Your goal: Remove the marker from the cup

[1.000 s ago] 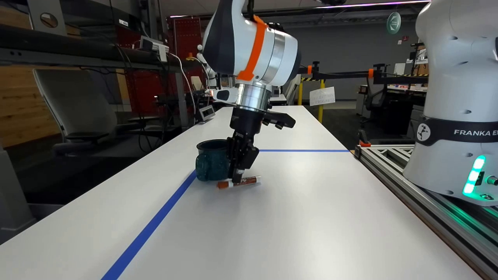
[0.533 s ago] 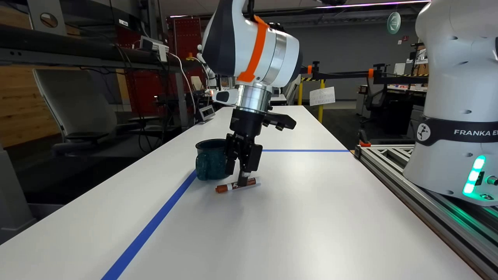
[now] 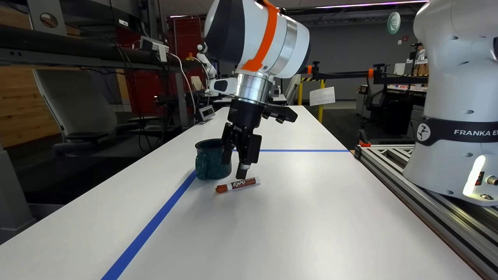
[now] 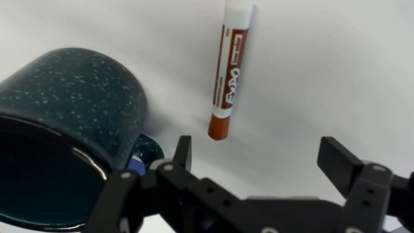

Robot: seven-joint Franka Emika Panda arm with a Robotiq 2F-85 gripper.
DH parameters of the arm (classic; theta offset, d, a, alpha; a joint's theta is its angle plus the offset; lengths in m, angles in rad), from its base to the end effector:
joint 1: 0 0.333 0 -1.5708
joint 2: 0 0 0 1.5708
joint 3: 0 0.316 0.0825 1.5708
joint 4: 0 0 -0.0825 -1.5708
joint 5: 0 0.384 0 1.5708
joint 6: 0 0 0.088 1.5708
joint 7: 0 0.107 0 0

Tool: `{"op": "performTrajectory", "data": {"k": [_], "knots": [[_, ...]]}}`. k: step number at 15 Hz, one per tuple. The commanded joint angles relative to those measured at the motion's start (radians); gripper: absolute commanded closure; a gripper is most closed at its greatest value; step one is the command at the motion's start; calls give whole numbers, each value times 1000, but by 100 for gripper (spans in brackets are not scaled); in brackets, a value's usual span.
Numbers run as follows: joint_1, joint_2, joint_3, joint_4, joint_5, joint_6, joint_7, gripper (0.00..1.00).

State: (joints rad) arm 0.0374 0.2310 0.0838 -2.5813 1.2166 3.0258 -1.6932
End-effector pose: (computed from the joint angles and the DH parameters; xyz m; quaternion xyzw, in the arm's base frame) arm 0.4224 -0.0175 0.1823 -0.9418 -0.2969 -0.1532 0.0363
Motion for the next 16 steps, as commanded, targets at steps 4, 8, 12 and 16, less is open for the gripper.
{"op": "performTrajectory", "data": {"k": [4,8,12,16], "knots": [[170,-13,-163,-90,-264,122,466,0],[307,-11,-320,-79,-331,99,752,0],[435,-18,-467,-67,-430,23,969,0],[566,-21,-621,-44,-584,-65,1200,0]]}}
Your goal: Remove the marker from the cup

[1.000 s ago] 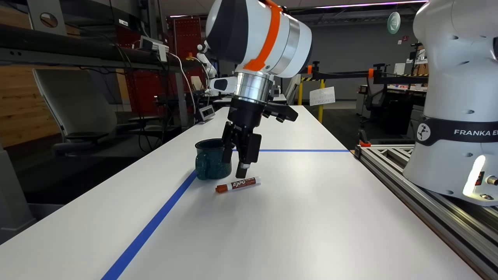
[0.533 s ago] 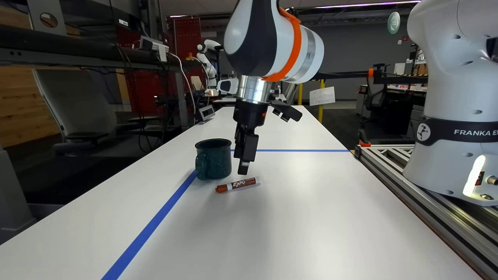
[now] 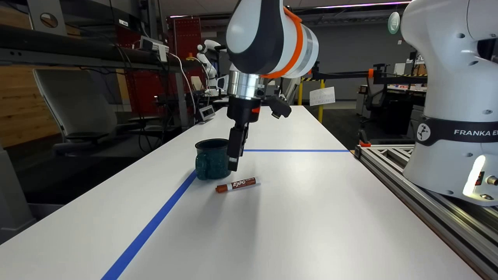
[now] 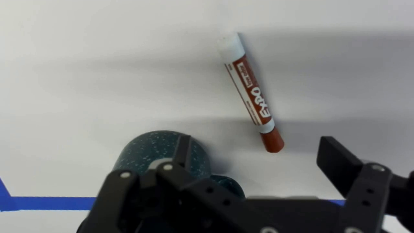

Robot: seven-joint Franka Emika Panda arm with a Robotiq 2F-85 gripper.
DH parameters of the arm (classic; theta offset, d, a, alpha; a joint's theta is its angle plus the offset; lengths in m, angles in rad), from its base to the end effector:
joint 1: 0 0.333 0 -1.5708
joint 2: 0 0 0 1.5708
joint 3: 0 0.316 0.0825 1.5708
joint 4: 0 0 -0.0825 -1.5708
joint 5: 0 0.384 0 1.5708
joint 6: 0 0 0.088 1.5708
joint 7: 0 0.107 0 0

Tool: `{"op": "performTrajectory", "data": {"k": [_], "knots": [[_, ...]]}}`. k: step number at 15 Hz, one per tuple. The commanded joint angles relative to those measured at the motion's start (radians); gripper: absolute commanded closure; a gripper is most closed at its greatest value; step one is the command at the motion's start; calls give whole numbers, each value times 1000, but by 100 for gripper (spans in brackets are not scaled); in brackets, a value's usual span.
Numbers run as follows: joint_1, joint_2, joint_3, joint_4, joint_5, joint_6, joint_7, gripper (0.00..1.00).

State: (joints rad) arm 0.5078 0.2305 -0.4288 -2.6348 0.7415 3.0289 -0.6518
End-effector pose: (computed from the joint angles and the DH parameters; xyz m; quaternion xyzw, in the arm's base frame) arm 0.4289 -0.0265 0.1923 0.9943 0.0103 0.1065 0.0002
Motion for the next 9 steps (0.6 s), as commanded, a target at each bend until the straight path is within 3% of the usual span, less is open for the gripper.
{"op": "performTrajectory", "data": {"k": [1,5,9], "knots": [[124,-31,-143,18,-148,-92,208,0],[258,-56,-310,50,-363,-190,430,0],[340,-116,-419,76,-548,-304,566,0]]}}
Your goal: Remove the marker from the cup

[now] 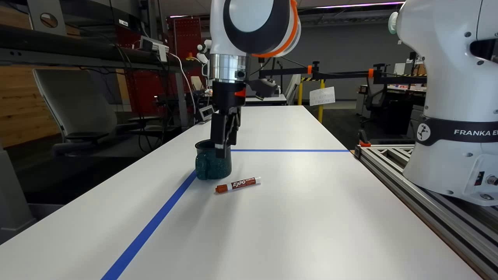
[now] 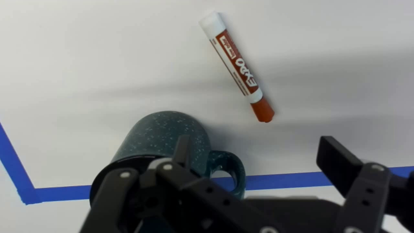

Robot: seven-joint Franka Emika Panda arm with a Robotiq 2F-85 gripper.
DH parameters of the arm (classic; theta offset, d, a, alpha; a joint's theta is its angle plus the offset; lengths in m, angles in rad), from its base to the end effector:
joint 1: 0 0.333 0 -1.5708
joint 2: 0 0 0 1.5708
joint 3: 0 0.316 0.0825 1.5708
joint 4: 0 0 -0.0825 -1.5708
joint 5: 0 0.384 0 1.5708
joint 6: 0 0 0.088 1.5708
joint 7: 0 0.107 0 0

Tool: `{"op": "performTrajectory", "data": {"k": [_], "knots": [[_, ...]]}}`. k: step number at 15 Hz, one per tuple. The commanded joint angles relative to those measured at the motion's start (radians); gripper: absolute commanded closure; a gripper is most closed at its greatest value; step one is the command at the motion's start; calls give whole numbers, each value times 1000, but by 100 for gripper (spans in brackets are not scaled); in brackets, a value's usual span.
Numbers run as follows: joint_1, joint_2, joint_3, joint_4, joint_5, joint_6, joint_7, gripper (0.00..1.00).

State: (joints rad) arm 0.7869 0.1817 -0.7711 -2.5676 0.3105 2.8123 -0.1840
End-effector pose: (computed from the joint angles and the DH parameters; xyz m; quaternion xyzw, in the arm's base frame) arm 0.4602 -0.0171 0.2293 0.9972 -0.0360 0.0645 0.0093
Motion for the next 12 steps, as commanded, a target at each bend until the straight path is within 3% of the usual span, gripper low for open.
{"op": "performTrajectory", "data": {"k": [1,4,6,7,12], "knots": [[72,-81,-91,15,-154,-110,118,0],[90,-130,-114,22,-240,-146,159,0],[93,-145,-116,18,-285,-108,178,0],[-125,-110,97,31,-273,-106,173,0],[-122,-125,95,32,-282,-108,170,0]]}}
